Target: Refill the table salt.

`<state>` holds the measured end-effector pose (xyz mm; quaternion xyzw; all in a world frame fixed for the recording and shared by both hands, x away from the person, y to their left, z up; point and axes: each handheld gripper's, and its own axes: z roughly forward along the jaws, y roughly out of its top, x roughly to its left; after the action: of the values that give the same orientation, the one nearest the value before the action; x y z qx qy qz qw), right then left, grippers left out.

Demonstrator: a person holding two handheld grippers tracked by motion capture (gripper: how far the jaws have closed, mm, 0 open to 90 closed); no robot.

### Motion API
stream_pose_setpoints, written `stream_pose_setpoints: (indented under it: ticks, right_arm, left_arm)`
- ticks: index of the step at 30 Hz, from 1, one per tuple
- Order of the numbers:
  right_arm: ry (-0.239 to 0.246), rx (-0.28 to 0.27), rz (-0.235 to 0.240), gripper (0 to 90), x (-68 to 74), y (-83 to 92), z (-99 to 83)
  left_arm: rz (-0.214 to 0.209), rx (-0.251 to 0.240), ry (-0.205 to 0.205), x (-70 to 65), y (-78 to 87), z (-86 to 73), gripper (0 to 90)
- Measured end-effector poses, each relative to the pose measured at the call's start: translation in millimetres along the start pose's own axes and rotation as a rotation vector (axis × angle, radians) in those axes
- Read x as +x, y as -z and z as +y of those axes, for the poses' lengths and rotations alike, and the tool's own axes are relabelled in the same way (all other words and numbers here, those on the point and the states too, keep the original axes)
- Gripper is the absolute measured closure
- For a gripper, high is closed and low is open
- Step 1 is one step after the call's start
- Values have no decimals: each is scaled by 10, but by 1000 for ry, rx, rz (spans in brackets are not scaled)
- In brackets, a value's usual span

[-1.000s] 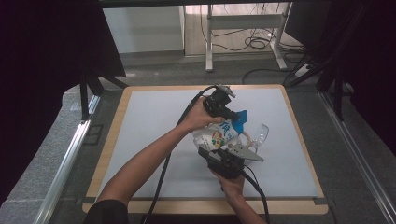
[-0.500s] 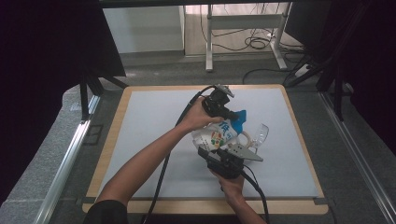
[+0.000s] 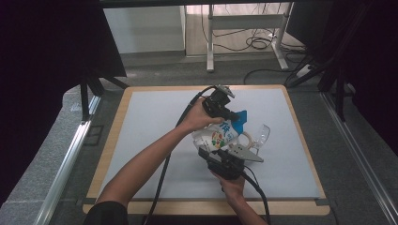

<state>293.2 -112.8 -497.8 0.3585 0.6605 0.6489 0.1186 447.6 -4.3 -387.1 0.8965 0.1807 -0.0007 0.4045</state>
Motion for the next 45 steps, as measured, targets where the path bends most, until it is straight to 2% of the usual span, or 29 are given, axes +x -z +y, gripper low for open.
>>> stream_pose_setpoints:
  ticks: [5, 14, 21, 27, 45]
  right_arm:
    - [15, -2, -7, 582, 0, -7, -7]
    - [0, 16, -4, 582, -30, -24, -44]
    - [-9, 11, -9, 582, -44, -27, -41]
    - [-29, 4, -7, 583, -36, -16, -33]
    - [-25, -7, -15, 583, 14, 23, -38]
  left_arm:
    - [-2, -4, -3, -4, 5, -1, 900]
    - [-8, 9, 14, 47, -53, -41, 900]
    - [-8, 19, 7, 56, -78, -22, 900]
    - [-9, 27, 6, 47, -86, -11, 900]
    - [-5, 39, -10, -27, -78, 7, 900]
